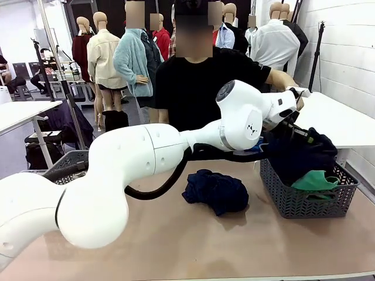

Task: Sort the tops and bottoms.
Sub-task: Sort the clothes according to human instructions, then lift clothes from the center of the table with your right hand.

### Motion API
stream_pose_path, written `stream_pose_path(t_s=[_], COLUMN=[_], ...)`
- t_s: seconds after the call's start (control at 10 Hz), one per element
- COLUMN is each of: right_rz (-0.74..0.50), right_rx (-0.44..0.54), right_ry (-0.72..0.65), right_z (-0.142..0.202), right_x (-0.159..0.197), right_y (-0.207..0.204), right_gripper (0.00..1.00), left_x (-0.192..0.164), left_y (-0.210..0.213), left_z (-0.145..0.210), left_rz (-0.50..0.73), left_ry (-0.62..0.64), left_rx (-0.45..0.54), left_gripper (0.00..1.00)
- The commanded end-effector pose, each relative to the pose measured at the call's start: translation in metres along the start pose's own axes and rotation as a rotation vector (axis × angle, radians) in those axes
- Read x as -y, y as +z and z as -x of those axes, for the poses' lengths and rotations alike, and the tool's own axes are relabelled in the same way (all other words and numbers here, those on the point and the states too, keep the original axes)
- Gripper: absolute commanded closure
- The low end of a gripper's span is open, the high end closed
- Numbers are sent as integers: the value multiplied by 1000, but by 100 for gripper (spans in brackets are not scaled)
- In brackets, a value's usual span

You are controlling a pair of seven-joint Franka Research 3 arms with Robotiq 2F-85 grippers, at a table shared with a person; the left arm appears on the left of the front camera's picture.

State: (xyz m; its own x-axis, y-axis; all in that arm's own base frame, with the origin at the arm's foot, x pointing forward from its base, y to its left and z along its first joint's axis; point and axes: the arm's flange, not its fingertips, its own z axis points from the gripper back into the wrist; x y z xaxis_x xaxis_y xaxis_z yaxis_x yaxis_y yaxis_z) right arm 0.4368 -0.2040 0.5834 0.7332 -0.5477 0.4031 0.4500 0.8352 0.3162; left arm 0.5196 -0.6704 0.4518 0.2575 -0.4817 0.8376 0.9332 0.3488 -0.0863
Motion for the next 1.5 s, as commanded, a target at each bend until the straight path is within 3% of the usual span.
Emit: stream_pose_path(t_s=[0.0,1.4], right_rz=[15,15], right_rx=[0,0], right_ry=[15,15], right_z=[1,1], right_x=[1,1], right_y=[0,0], right_gripper=[0,0], left_x=[6,6], left_y=[12,12], left_z=[-15,-15], left_rz=[-13,-13], left_ry=[-6,-6], left_rx=[66,66], left_gripper=[100,100])
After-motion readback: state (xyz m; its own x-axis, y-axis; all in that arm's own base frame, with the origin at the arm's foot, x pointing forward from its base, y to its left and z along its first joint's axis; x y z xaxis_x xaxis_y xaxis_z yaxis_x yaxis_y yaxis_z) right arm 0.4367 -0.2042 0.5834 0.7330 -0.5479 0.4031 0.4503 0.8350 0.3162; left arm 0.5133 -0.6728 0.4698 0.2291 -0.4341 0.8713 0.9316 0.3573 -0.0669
